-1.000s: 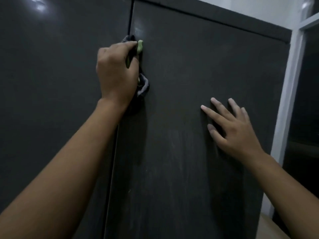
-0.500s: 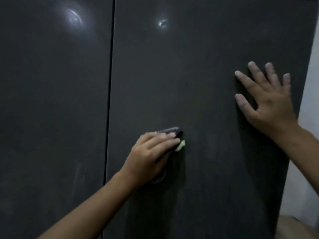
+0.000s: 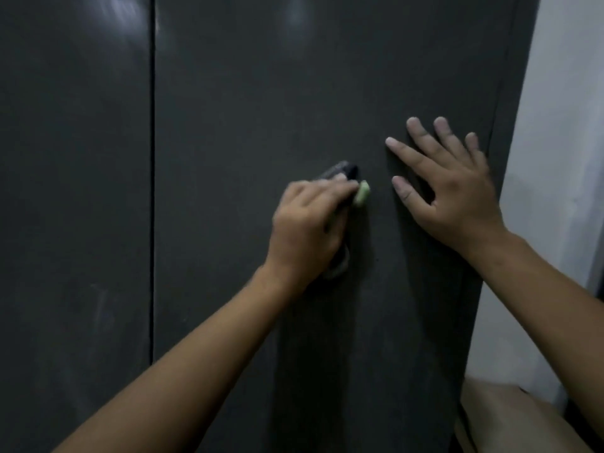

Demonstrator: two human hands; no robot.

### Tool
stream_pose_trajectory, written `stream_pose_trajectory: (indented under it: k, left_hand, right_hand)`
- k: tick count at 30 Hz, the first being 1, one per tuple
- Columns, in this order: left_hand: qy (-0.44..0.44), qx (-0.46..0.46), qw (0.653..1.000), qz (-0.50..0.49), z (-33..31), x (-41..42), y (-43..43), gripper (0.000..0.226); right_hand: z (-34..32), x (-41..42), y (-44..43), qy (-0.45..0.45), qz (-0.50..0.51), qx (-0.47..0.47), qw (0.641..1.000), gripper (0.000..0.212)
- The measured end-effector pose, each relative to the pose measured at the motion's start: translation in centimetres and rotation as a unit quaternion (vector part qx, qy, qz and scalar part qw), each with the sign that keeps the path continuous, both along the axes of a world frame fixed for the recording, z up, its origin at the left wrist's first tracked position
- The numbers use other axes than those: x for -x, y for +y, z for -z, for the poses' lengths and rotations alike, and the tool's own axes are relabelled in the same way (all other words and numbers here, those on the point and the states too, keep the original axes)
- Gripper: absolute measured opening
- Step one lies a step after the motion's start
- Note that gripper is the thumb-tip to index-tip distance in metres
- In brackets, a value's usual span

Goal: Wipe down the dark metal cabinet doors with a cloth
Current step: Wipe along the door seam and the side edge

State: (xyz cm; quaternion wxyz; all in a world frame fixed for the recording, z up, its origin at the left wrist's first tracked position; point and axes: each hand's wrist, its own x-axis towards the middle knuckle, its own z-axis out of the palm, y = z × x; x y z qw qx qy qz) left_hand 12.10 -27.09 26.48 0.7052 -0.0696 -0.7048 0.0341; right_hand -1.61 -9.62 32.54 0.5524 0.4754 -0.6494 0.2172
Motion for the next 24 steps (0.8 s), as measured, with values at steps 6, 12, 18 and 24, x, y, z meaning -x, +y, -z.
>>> stream_pose_trajectory:
  k: [6,12,18,24]
  left_hand:
    - [-0.196,0.2,0.96,0.025,6.8,0.8,0.5,0.029]
    - [-0.027,0.102,0.994,-0.009,0.2,0.0,-1.0,0.019]
    - [0.005,-0.037,0.999,0.016,-3.4,2.1,2.4,0.023]
    - [-0.123,0.089,0.987,0.043,0.5,5.7,7.0,0.03]
  right_hand:
    - [-0.9,0.8,3.2,-0.027,-0.049,-0.052,0.997,0.045]
    - [0.4,1.1,4.1,-0.08,-0.104,-0.021,0.991,0.049]
    - [0.4,0.9,4.4,-0.143,-0.184,0.008,0.973,0.054]
    - [-1.0,2.1,7.2,-0.091,-0.151,-0.009,0.984,0.044]
